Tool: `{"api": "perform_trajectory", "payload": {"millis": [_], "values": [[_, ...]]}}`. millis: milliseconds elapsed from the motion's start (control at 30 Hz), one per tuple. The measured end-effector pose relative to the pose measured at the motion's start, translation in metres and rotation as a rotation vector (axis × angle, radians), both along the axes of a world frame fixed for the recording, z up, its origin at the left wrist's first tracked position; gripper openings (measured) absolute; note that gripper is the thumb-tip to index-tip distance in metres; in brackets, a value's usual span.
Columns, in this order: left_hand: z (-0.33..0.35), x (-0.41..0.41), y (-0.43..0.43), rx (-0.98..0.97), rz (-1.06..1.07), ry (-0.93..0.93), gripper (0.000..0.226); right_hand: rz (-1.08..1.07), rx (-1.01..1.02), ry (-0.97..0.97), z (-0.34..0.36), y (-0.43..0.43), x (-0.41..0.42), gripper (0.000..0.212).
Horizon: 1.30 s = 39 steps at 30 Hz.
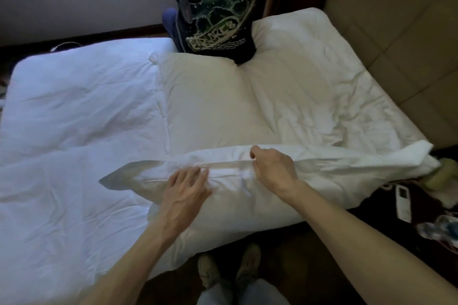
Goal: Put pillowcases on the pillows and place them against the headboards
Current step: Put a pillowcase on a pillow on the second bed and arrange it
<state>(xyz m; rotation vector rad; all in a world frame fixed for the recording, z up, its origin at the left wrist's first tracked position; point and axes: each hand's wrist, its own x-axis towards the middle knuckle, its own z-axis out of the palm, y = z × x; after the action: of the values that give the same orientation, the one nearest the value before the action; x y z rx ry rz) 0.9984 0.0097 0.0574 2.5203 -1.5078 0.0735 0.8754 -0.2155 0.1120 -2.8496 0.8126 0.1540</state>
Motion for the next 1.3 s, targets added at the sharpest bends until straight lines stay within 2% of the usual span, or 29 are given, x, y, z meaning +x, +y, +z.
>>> {"api": "perform_trajectory", "payload": {"millis": [67,167,267,367,467,533,667,833,933,1100,1200,1300], "values": [[-0.005,0.006,0.002,-0.062,0.016,0.016,0.047,0.056,-0.163,-0.073,0.004,-0.009,-0.022,0.030],[-0.010,0.011,0.001,-0.116,0.049,0.069,0.044,0.122,-0.244,-0.078,0.003,-0.030,-0.066,0.030],[-0.012,0.002,-0.006,-0.105,0.149,0.059,0.040,0.070,-0.202,0.067,-0.001,-0.046,-0.105,0.031],[-0.004,-0.017,-0.018,-0.016,0.251,0.028,0.037,0.009,-0.069,0.187,-0.006,-0.057,-0.125,0.053],[0.004,-0.036,-0.042,0.012,0.209,0.054,0.038,0.058,-0.043,0.240,-0.013,-0.070,-0.125,0.063],[0.005,-0.050,-0.066,-0.001,0.096,0.098,0.043,0.074,0.017,0.258,-0.020,-0.078,-0.121,0.065],[0.010,-0.086,-0.133,0.090,-0.104,0.102,0.054,0.141,0.049,0.214,-0.025,-0.100,-0.122,0.061],[0.017,-0.125,-0.212,0.167,0.011,0.132,0.057,0.223,0.059,0.116,-0.021,-0.140,-0.146,0.048],[0.013,-0.130,-0.236,0.263,0.070,0.143,0.056,0.170,0.067,0.134,-0.023,-0.182,-0.169,0.054],[0.003,-0.134,-0.240,0.253,0.099,0.066,0.048,-0.033,0.064,0.209,-0.019,-0.263,-0.224,0.064],[0.000,-0.140,-0.239,0.229,0.111,0.050,0.046,-0.056,0.135,0.265,-0.016,-0.290,-0.243,0.064],[-0.002,-0.141,-0.239,0.238,0.122,0.049,0.045,-0.017,0.080,0.186,-0.018,-0.293,-0.244,0.065]]}}
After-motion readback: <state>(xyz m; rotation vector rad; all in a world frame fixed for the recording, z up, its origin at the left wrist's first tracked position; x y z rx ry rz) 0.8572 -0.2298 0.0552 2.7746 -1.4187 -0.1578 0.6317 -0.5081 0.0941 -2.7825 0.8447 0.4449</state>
